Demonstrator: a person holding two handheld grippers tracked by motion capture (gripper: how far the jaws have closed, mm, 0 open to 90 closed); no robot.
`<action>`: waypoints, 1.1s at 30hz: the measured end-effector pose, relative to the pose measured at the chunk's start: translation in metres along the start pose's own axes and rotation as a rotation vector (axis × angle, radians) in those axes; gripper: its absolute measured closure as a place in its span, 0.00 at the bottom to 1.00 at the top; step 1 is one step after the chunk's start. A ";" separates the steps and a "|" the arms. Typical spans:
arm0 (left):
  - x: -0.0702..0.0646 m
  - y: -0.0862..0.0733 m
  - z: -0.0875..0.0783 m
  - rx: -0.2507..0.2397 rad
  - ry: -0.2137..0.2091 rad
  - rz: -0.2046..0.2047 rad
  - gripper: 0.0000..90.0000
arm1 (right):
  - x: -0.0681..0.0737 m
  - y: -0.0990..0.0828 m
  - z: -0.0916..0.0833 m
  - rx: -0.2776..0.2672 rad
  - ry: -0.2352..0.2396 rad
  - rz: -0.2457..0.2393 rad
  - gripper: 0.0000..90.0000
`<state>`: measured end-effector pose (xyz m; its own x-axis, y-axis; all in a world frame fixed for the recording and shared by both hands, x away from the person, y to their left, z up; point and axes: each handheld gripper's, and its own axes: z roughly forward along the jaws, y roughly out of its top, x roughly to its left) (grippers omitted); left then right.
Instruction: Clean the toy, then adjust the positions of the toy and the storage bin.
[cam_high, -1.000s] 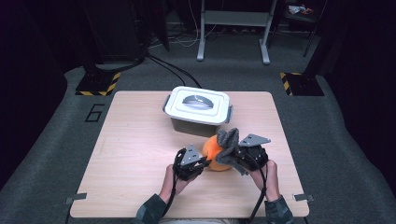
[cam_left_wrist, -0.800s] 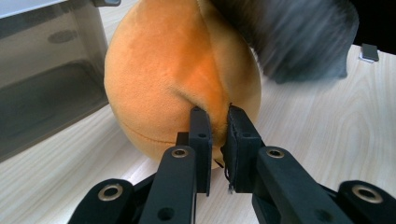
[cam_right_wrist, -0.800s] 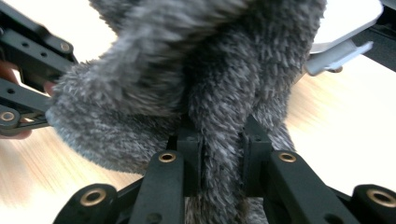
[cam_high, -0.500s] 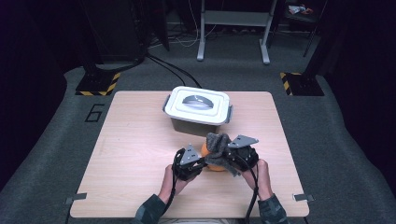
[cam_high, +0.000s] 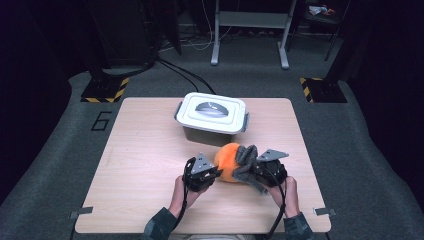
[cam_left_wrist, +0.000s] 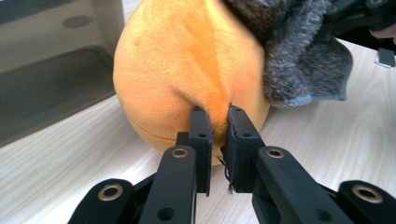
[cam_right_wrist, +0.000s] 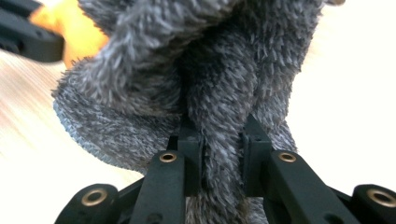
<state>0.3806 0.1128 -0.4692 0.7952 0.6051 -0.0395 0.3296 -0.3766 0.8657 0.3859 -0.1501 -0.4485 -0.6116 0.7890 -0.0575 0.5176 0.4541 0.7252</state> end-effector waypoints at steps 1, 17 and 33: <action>0.001 0.000 -0.001 0.002 0.005 0.000 0.91 | 0.000 -0.002 0.000 0.005 -0.009 0.021 0.83; 0.007 -0.005 -0.004 0.008 0.041 -0.047 0.91 | -0.022 -0.036 -0.016 0.040 -0.027 0.115 0.82; 0.010 -0.004 -0.003 0.004 0.064 -0.068 0.91 | -0.007 -0.060 -0.019 0.144 0.068 0.121 0.79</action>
<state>0.3858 0.1229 -0.4715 0.7366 0.6732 -0.0659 0.3841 -0.3360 0.8600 0.3475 -0.1906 -0.4786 -0.5763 0.8138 0.0740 0.6671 0.4163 0.6178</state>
